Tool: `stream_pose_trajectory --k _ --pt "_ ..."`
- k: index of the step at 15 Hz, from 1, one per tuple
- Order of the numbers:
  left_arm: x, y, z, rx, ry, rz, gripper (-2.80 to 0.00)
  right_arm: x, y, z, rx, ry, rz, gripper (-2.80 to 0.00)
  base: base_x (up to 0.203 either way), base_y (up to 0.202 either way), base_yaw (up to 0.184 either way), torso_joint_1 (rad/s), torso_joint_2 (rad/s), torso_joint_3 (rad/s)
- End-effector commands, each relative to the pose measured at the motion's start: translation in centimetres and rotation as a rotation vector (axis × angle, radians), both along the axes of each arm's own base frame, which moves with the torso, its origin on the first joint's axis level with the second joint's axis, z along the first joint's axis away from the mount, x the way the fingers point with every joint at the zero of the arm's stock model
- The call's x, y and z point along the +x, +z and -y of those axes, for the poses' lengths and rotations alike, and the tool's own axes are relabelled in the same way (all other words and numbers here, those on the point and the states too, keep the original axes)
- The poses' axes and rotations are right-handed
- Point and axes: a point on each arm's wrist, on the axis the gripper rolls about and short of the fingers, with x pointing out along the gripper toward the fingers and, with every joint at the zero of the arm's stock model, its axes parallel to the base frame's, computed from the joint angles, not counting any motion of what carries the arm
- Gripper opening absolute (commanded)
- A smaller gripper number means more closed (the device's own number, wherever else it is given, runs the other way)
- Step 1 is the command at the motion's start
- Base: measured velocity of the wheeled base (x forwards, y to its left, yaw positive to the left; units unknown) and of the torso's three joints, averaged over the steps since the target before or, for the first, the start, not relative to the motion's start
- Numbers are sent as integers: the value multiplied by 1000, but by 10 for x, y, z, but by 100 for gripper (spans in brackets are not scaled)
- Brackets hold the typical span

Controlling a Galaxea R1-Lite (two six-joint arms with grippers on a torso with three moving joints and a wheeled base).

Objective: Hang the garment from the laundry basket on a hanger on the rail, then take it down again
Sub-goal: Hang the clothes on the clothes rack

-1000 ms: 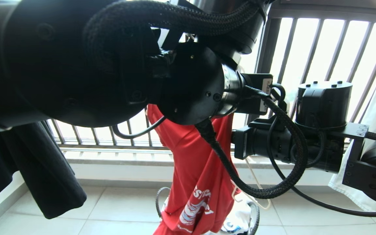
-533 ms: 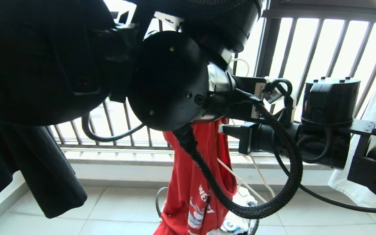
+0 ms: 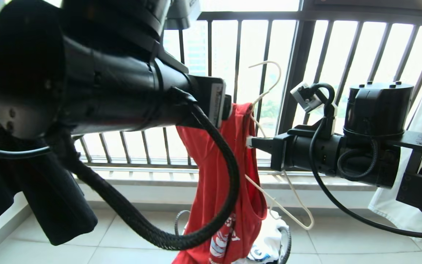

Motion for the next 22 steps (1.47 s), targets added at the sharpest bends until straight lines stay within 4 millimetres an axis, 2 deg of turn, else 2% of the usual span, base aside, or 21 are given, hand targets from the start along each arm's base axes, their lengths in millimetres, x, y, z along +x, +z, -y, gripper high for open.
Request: stream_pose_trajectory --k 1,5,7,10,12,16,19,20,21,22 --pt "11 14 -29 -3 88 36 -280 -2 3 1 8 5 9 -280 0 0 0 0 0 0" --pt "18 26 -53 102 30 28 -280 -7 8 3 27 62 14 -280 0 0 0 0 0 0" --pt "15 38 -67 90 -96 3 -280 -13 16 5 62 123 11 -280 0 0 0 0 0 0" --pt "21 37 -87 134 -293 -24 -280 -13 11 2 65 242 -11 -280 0 0 0 0 0 0" --pt "27 34 -93 153 -393 -42 -280 -9 4 2 43 353 4 -280 0 0 0 0 0 0" --pt "14 24 -109 223 -635 -119 -280 -12 -2 4 33 432 -3 -280 0 0 0 0 0 0" --pt "2 25 -101 221 -717 -107 -280 -18 1 7 45 483 -3 -280 0 0 0 0 0 0" --pt "0 26 -99 222 -731 -105 -29 -18 0 7 45 483 -4 -280 0 0 0 0 0 0" --pt "0 25 -96 223 -742 -103 0 -18 1 7 45 483 -2 -280 0 0 0 0 0 0" --pt "4 24 -92 224 -747 -105 0 -18 1 7 46 483 0 -280 0 0 0 0 0 0"
